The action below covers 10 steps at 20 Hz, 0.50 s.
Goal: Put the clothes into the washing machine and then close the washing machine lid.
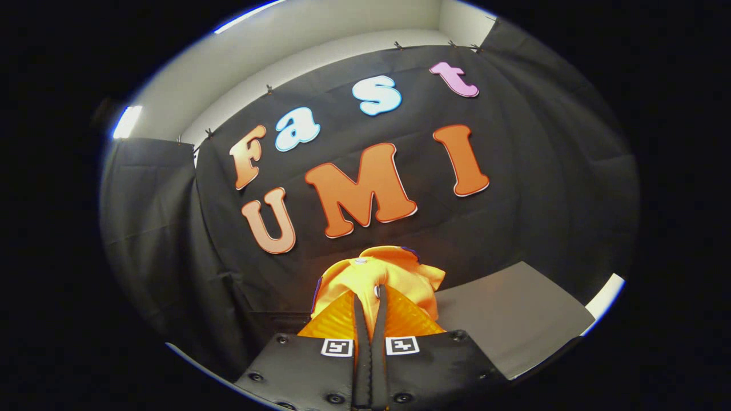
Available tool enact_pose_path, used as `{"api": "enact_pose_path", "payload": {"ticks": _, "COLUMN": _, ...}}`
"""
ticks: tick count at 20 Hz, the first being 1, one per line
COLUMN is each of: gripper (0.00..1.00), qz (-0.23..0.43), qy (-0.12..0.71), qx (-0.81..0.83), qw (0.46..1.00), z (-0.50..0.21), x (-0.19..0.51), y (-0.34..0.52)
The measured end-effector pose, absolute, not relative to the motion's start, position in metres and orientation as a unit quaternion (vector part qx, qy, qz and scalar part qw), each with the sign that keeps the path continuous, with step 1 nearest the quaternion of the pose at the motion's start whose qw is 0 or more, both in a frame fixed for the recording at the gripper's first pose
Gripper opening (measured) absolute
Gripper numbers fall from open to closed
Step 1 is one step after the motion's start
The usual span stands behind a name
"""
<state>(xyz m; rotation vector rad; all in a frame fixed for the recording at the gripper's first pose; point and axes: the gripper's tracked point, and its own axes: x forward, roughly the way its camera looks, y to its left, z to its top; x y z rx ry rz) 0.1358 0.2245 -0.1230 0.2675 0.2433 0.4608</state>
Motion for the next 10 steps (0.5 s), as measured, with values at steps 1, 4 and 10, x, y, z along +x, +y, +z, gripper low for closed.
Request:
{"api": "enact_pose_path", "payload": {"ticks": 1, "gripper": 0.07, "qz": 0.230, "qy": 0.114, "qx": 0.138, "qw": 0.957, "z": -0.117, "x": 0.131, "y": 0.236}}
{"api": "enact_pose_path", "payload": {"ticks": 4, "gripper": 0.07, "qz": 0.234, "qy": 0.099, "qx": 0.138, "qw": 0.957, "z": -0.099, "x": 0.117, "y": 0.275}}
{"api": "enact_pose_path", "payload": {"ticks": 10, "gripper": 0.07, "qz": 0.230, "qy": 0.080, "qx": 0.125, "qw": 0.962, "z": -0.085, "x": 0.099, "y": 0.371}}
